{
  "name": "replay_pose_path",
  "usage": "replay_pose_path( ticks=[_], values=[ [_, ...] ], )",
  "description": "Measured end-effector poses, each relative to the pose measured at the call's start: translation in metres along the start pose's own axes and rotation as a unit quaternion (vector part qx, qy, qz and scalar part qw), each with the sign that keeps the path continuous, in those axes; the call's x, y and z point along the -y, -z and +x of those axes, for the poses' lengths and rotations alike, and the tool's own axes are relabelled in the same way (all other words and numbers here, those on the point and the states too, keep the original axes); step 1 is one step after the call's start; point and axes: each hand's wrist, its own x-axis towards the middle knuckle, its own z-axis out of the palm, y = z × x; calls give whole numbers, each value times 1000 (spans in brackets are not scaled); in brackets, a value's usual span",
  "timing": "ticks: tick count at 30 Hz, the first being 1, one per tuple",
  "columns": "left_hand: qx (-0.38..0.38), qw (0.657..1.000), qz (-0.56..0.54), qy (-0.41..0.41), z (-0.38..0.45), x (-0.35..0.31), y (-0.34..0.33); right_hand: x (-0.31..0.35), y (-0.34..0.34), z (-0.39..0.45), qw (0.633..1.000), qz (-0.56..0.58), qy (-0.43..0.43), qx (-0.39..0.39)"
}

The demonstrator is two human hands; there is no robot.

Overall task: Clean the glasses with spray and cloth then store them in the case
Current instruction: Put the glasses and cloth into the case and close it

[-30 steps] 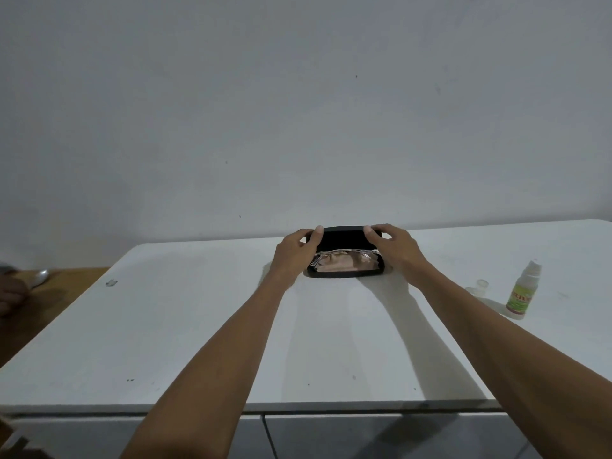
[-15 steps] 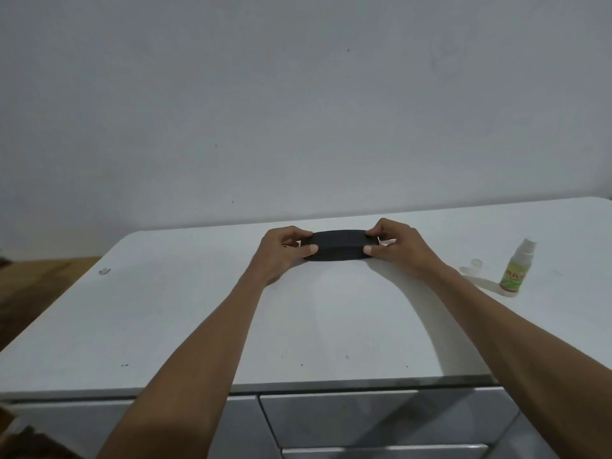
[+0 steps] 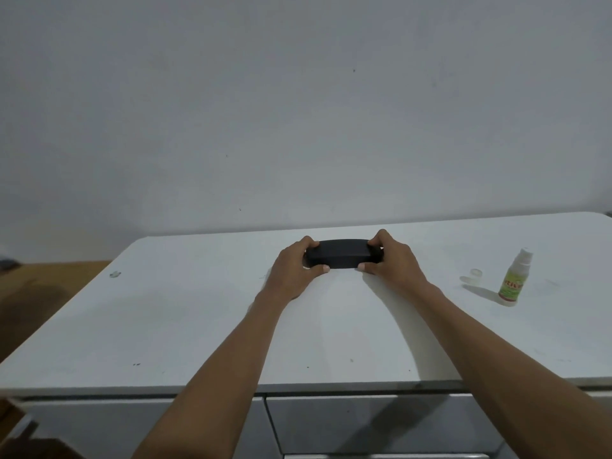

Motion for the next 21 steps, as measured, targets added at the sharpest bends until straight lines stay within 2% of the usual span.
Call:
replay_pose_path(
  ticks=[9, 21],
  values=[
    [-11, 999, -27, 13, 39, 10, 1, -4, 0, 35, 1000, -18, 3, 2],
    [-24, 1000, 19, -4, 96, 37, -4, -17, -20, 103, 999, -30, 24, 4]
  ],
)
